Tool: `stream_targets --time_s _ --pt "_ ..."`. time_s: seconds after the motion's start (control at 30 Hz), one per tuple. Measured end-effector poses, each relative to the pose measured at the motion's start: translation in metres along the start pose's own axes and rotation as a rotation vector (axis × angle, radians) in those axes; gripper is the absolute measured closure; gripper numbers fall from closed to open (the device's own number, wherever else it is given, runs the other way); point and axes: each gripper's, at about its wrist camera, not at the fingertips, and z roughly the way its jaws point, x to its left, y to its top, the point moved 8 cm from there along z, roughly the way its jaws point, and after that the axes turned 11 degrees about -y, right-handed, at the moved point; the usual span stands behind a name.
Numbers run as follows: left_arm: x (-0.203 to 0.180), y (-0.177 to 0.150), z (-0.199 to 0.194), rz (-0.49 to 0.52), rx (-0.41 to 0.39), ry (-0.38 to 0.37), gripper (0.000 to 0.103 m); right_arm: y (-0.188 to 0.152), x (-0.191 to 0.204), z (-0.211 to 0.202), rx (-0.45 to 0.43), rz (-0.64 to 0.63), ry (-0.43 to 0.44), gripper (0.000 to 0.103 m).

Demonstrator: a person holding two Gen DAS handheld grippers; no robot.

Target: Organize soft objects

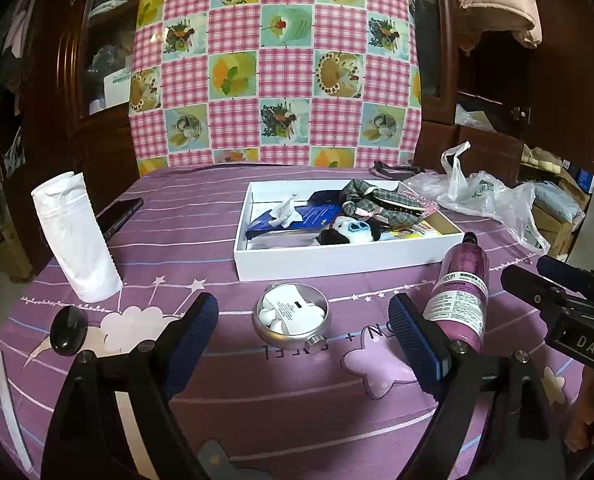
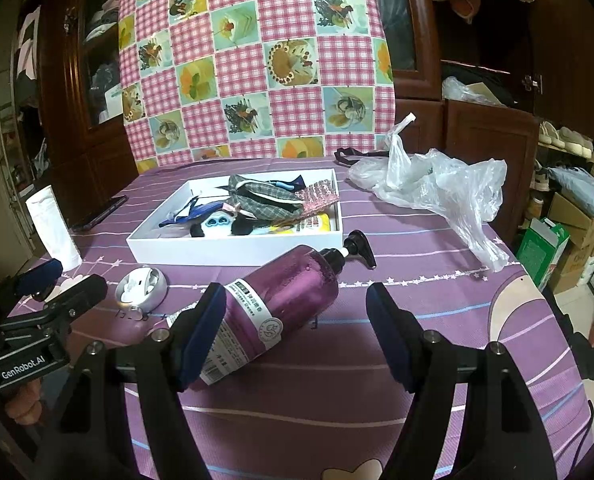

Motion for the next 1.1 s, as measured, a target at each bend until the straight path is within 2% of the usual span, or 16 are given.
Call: stream_targets --time_s 1.1 --pt "0.0045 -0.0008 0.0000 -0.011 -0.003 0.008 0.015 0.0001 -0.0002 -0.0003 -0.003 -0.003 0.000 0.029"
